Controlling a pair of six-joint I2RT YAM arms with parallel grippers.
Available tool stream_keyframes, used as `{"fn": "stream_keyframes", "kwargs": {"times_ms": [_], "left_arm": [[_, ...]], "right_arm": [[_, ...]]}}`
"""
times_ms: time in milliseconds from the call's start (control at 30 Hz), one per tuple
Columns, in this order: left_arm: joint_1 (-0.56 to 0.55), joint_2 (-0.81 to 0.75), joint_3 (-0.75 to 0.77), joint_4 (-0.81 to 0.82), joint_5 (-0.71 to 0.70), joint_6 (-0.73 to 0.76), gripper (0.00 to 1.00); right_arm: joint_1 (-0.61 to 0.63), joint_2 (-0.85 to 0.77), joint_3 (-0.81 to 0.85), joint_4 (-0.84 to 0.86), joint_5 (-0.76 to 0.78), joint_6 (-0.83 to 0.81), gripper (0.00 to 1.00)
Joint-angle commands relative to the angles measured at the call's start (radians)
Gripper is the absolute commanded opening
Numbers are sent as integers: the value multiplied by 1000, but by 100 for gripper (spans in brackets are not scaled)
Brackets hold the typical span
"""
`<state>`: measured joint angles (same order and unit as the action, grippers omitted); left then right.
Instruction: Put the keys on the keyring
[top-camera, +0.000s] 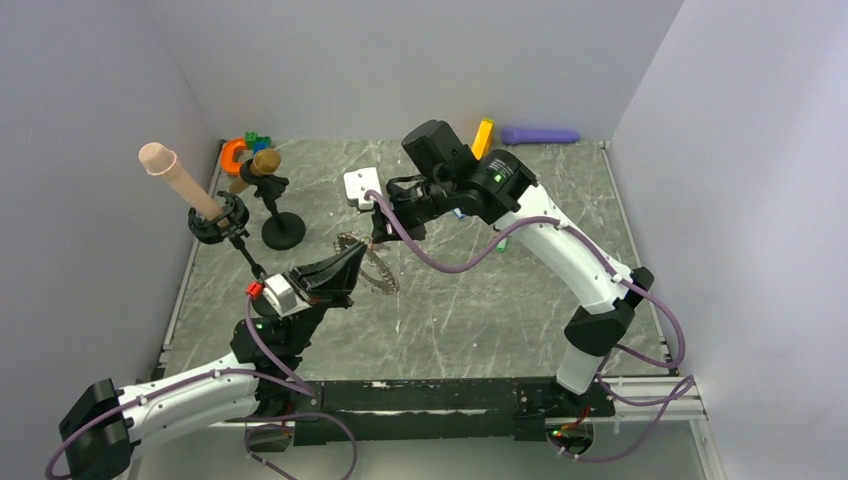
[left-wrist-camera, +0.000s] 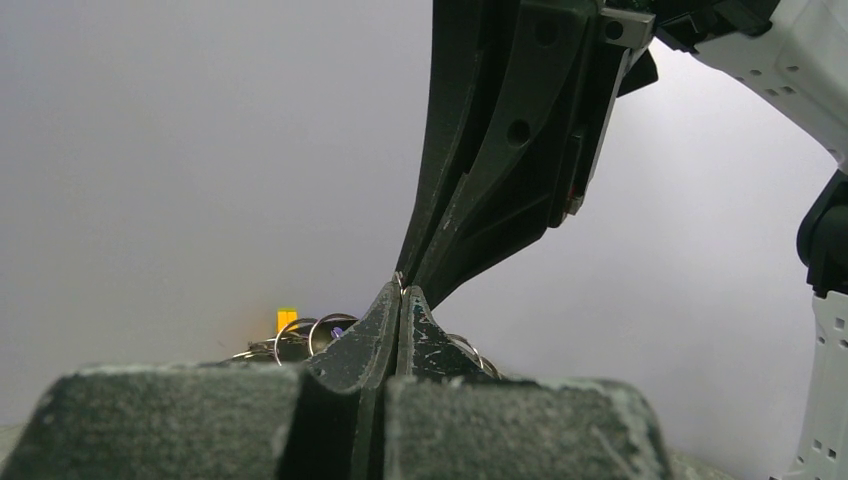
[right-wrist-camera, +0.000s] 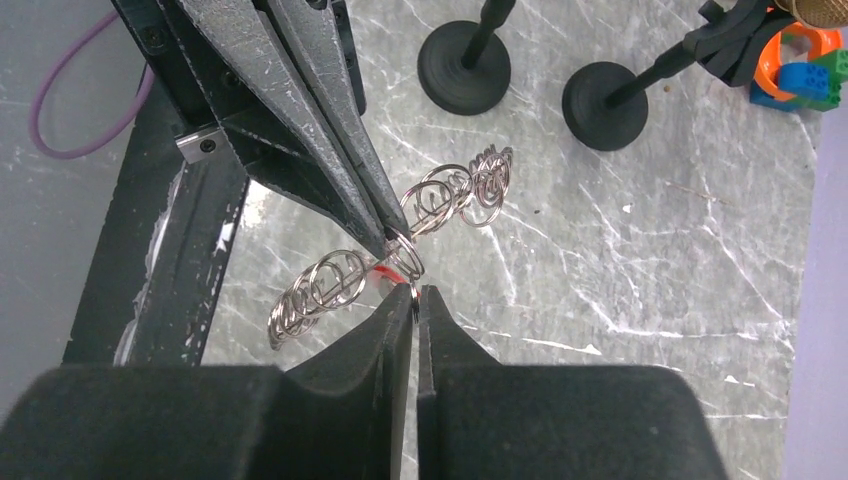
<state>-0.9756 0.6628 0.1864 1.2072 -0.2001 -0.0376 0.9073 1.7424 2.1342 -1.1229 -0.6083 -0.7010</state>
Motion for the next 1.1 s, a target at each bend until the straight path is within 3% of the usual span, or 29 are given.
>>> {"fn": "stream_keyframes", "kwargs": {"times_ms": [0,167,567,800,1067], "left_arm": [[0,-3,55,83,-9,6,0],[0,-6,51,92,-27,10,0],[0,26,39,160,-31,-5,0],[0,-26,5,125,-30,-7,0],[0,-206,-8,-135,-2,6,0]], "right_arm": [[11,-11,5,23,42,17,8],[31,-18,-7,23,68,10,0],[85,-26,-54,27,103,17,0],[70,-29,-13,-9,78,20,23],[-22,-24,75,-74,-90,-21,38]]}}
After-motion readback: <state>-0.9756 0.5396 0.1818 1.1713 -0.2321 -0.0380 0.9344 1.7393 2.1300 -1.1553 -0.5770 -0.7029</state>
